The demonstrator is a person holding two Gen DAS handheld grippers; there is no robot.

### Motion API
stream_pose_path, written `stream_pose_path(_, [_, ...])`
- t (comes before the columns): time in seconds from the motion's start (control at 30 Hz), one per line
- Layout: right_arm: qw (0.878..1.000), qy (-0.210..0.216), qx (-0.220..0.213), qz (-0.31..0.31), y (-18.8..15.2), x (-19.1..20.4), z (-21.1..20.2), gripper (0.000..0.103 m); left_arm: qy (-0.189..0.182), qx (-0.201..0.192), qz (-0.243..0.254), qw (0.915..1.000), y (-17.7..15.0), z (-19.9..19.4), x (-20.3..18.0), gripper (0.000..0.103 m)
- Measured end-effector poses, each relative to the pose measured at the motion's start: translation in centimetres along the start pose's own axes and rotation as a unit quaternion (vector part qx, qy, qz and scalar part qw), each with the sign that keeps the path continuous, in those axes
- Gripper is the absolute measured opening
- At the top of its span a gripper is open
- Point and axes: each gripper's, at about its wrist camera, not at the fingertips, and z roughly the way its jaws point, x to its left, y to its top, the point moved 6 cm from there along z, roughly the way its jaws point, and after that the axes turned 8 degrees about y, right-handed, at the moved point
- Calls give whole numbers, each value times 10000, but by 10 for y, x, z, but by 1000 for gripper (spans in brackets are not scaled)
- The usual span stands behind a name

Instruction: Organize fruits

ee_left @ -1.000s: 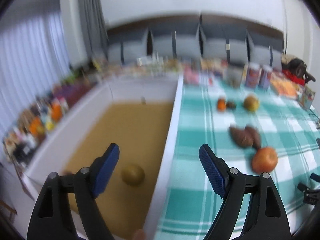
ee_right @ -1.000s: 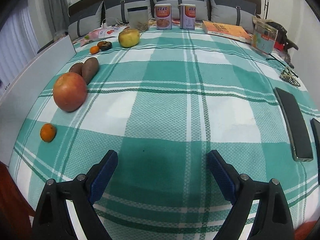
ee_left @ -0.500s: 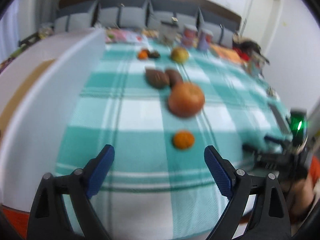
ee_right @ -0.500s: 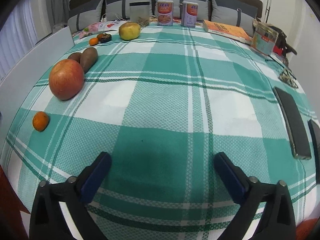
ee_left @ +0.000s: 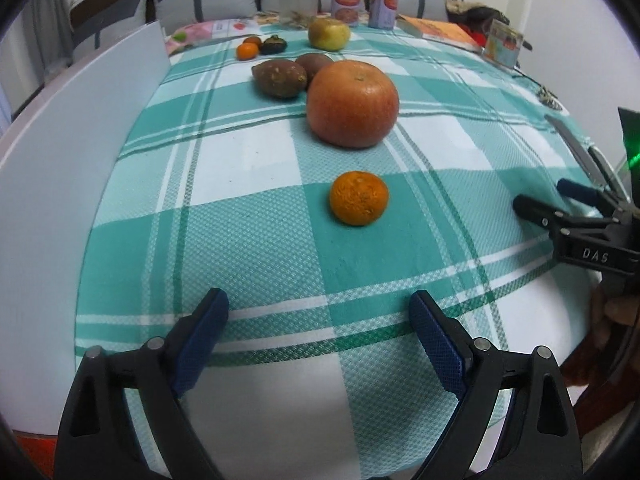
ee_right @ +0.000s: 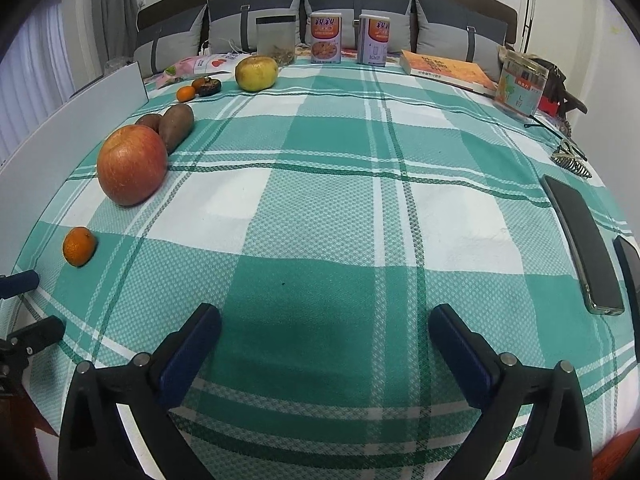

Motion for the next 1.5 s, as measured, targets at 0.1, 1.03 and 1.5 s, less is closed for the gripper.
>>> stream_pose_path(0.1, [10000, -1, -14, 0, 0, 0, 0, 103, 11, -2, 13, 10000, -1, 0, -1, 95])
stream_pose_path(1.03, [10000, 7, -14, -5, 1, 0, 0, 103, -550, -363, 87, 9978, 49, 7, -16, 94])
stream_pose_path(1.5, [10000, 6, -17, -3, 1, 1, 0, 103, -191, -626, -139, 9978, 45, 6, 15, 30])
